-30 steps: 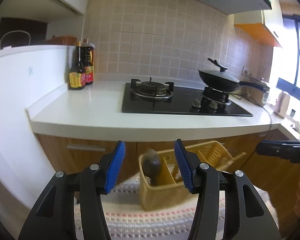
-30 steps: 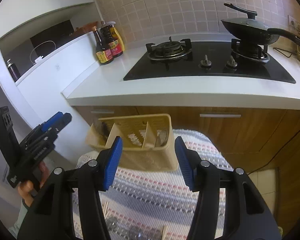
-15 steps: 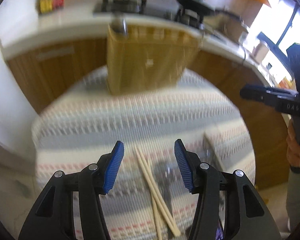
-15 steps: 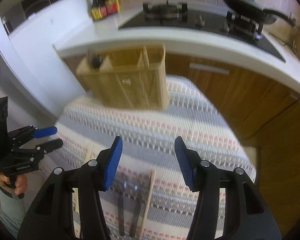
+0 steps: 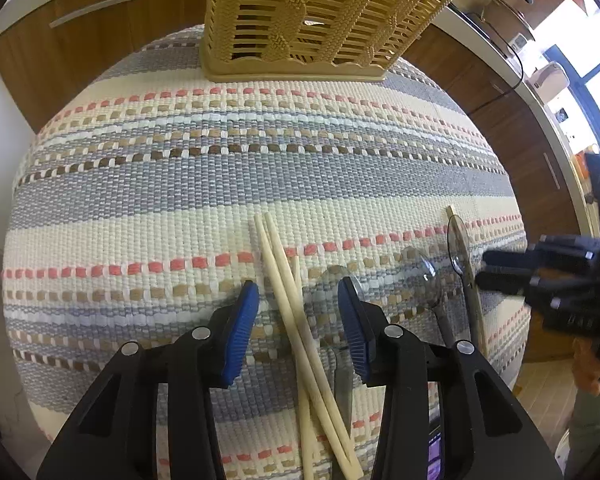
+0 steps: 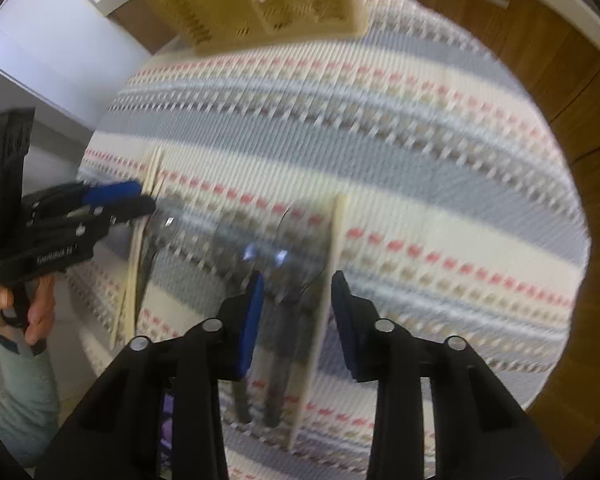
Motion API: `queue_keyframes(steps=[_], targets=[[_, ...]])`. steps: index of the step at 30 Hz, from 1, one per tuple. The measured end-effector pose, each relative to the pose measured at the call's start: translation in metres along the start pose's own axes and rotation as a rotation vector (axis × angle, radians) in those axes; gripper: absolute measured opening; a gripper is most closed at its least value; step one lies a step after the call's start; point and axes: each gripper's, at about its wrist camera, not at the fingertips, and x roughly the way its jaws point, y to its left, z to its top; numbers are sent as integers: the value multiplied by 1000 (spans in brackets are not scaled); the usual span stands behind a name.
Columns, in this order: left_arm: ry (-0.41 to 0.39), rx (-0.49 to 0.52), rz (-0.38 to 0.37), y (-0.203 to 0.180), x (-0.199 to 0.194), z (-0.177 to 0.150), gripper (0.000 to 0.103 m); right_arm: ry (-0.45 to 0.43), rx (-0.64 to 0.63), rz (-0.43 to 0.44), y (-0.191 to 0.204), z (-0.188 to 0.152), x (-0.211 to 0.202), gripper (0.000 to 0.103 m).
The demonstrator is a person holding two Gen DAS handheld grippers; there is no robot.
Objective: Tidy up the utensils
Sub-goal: 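Grasp a pair of chopsticks with the left gripper while the right grasps a clear spoon, then lift the chopsticks and clear spoon and carry both over the basket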
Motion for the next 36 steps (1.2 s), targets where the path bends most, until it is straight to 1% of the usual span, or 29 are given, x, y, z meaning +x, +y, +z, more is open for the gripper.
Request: queue_keyframes(steps=[2, 5, 7, 11, 13, 14, 16, 19, 21, 22, 24, 26, 28, 31, 33, 36], targets=[[2, 0, 2, -1, 2, 3, 37, 14, -11, -28, 5, -1, 4, 26], [7, -1, 1, 0, 1, 6, 35, 36, -20, -26, 9, -1, 12, 26], [8, -1, 6, -1, 2, 11, 35, 44, -24, -43, 12, -1, 19, 25], [12, 8, 33, -7, 5, 11, 35, 42, -45, -91, 22, -2, 25, 19], [10, 25, 65, -13, 7, 12, 33, 40, -51, -115, 27, -3, 28, 15], [9, 42, 96, -18, 8, 11, 29, 39, -62, -133, 29, -4, 29, 13], [6, 67, 144, -25, 10, 11, 26, 36, -69, -147, 31, -4, 29, 12], [7, 75, 194, -35, 14, 11, 25, 35, -71, -158, 33, -3, 29, 11], [7, 97, 247, -42, 16, 11, 20, 36, -70, -161, 34, -4, 28, 10], [5, 105, 273, -41, 18, 11, 15, 35, -70, -163, 33, -4, 28, 10], [1, 111, 289, -42, 19, 11, 11, 34, -71, -160, 32, -5, 28, 9], [-7, 101, 273, -43, 17, 9, 10, 24, -70, -147, 32, -6, 26, 9], [-14, 83, 241, -39, 13, 8, 10, 10, -67, -136, 28, -9, 21, 9], [-52, 82, 220, -38, 0, 5, 10, -21, -57, -106, 22, -10, 10, 9], [-76, 75, 197, -38, -9, 4, 10, -52, -55, -71, 20, -10, 0, 9], [-154, 69, 147, -39, -33, 5, 10, -109, -60, -26, 17, -8, -19, 9]])
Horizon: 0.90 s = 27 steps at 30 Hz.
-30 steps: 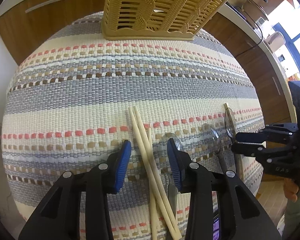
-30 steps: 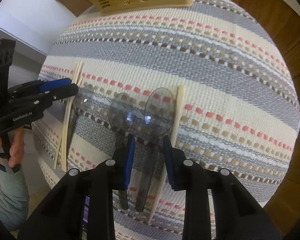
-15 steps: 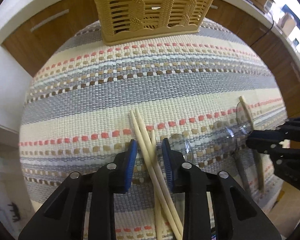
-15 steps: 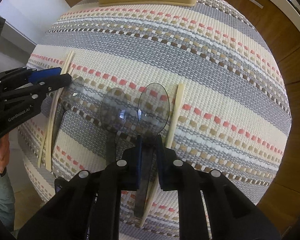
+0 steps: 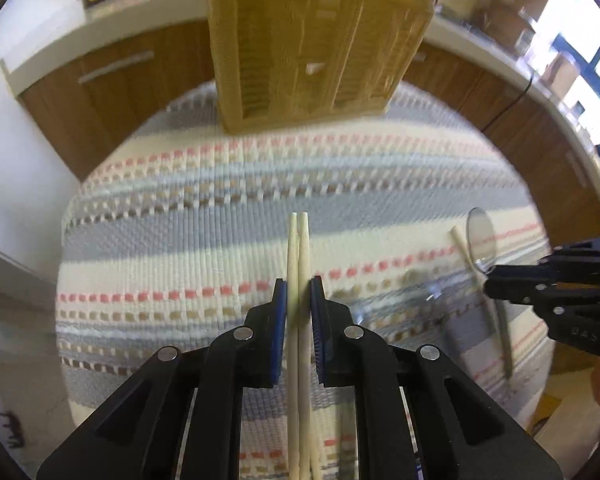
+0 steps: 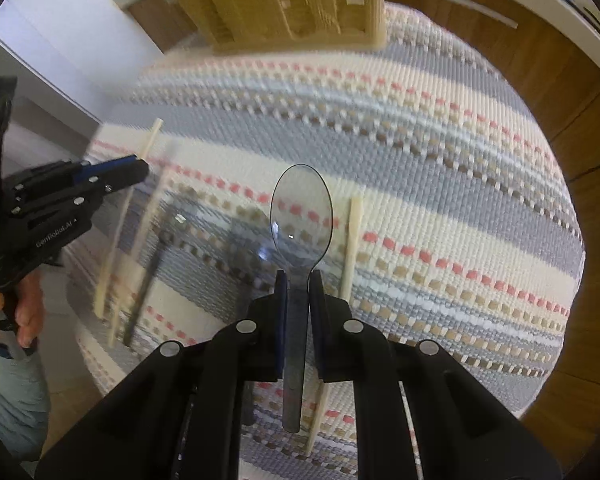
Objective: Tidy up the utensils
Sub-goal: 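Lift the chopsticks and clear spoon and carry both over the basket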
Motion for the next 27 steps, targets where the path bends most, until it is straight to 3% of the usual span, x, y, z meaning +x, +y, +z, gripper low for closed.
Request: queue_keyframes(steps=[4, 6, 13, 20, 23, 27], targets=[[-154, -6, -47, 5, -41, 9, 10, -109, -22, 48, 1, 9, -33, 9], [-316, -11, -91, 6, -78, 13, 10, -177, -45, 60, 4, 15, -51, 9], [-673, -45, -89, 8, -156, 55, 10, -464, -134, 111, 27, 56, -122, 9], [-838, -59, -71, 12, -162, 105, 10, -706, -140, 72, 42, 101, -161, 9], [-896, -67, -47, 17, -157, 120, 10, -821, -135, 5, 43, 117, -175, 9], [-977, -71, -26, 22, -150, 133, 10, -905, -109, -55, 37, 140, -177, 9]])
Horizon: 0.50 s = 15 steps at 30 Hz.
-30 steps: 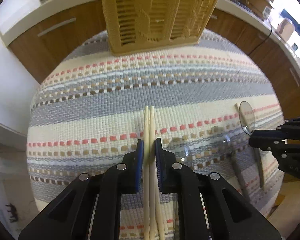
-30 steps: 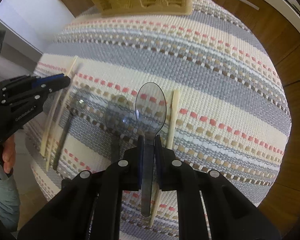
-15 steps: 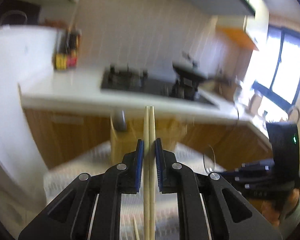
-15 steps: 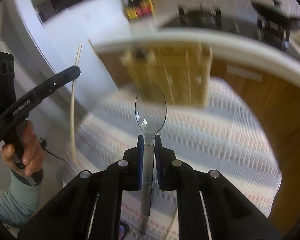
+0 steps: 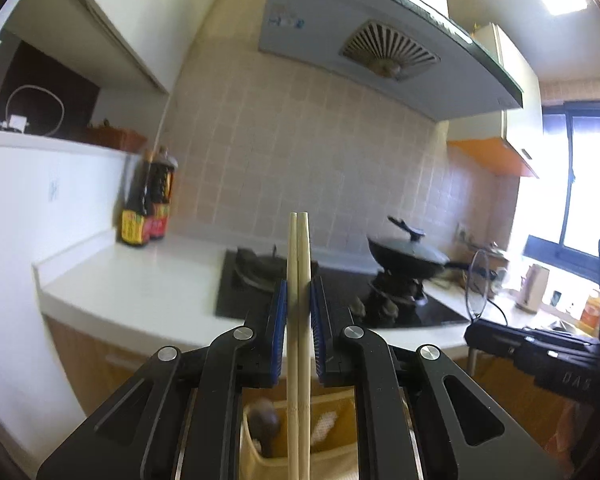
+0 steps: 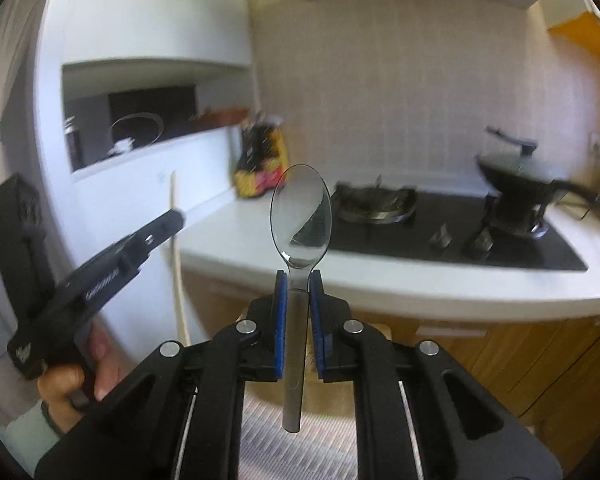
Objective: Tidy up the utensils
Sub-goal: 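Lift the chopsticks and clear spoon and carry both over the basket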
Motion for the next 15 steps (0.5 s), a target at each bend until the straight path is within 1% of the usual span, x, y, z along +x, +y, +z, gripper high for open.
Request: queue_keyframes(steps=[2, 4, 7, 9, 13, 15], targets=[[-22, 4, 5, 1, 10, 0, 10, -27, 1, -43, -5, 4, 11, 9], [-31, 10, 10, 5, 14, 0, 10, -38, 12, -62, -13, 4, 22, 9], [-53, 37, 40, 6, 23, -5, 10, -40, 32, -83, -28, 2, 38, 9], [-51, 36, 44, 9, 28, -5, 10, -33, 39, -93, -35, -2, 47, 9], [-38, 65, 92, 10, 44, -12, 10, -22, 72, -103, -47, -8, 68, 9], [-33, 55, 95, 13, 48, -15, 10, -21, 83, -110, -49, -11, 76, 9]])
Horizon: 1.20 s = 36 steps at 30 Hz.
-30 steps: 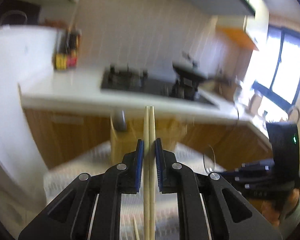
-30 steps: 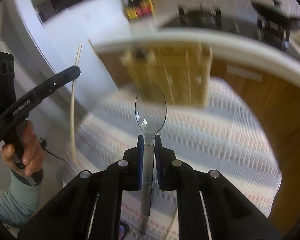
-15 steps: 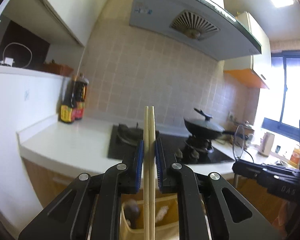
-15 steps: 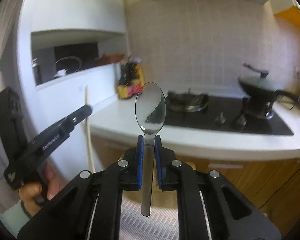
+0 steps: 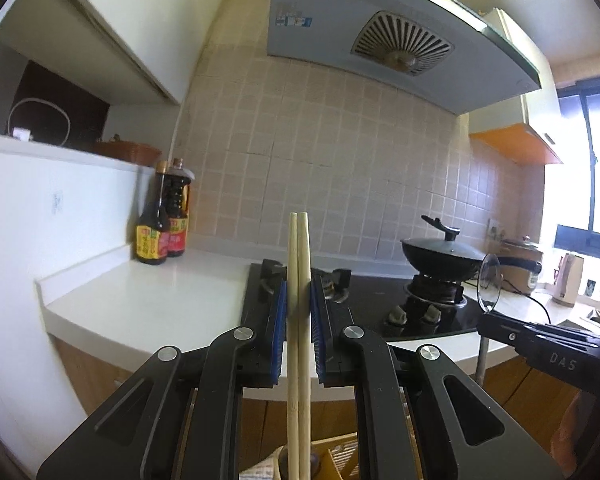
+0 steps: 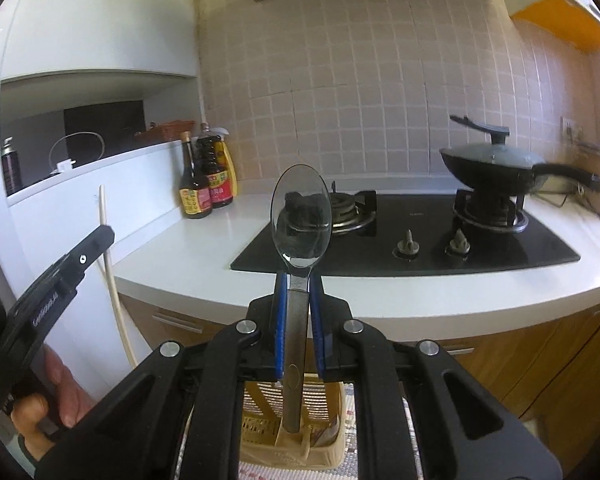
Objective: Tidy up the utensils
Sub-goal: 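Lift the chopsticks and clear spoon and carry both over the basket, then open both grippers to drop the chopsticks and spoon into the basket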
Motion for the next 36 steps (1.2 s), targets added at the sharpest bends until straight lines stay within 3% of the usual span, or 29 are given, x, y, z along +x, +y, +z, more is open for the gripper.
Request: queue_keyframes(steps=[12, 16, 23, 25, 27, 36], targets=[[-26, -32, 12, -1, 12, -22, 10, -7, -45, -48, 2, -23, 22, 9], [-6, -33, -3, 0, 11, -32, 10, -31, -22, -55, -2, -31, 22, 9], [43, -19, -38, 1, 0, -40, 16, 2, 25, -44, -11, -42, 18, 10], [61, -16, -48, 2, -7, -44, 20, 6, 33, -28, -12, -45, 10, 16], [65, -17, -46, 3, -14, -46, 29, 14, 35, -12, -11, -48, 2, 42], [123, -17, -73, 9, -65, -30, 33, 30, 10, -25, -1, -41, -56, 43]])
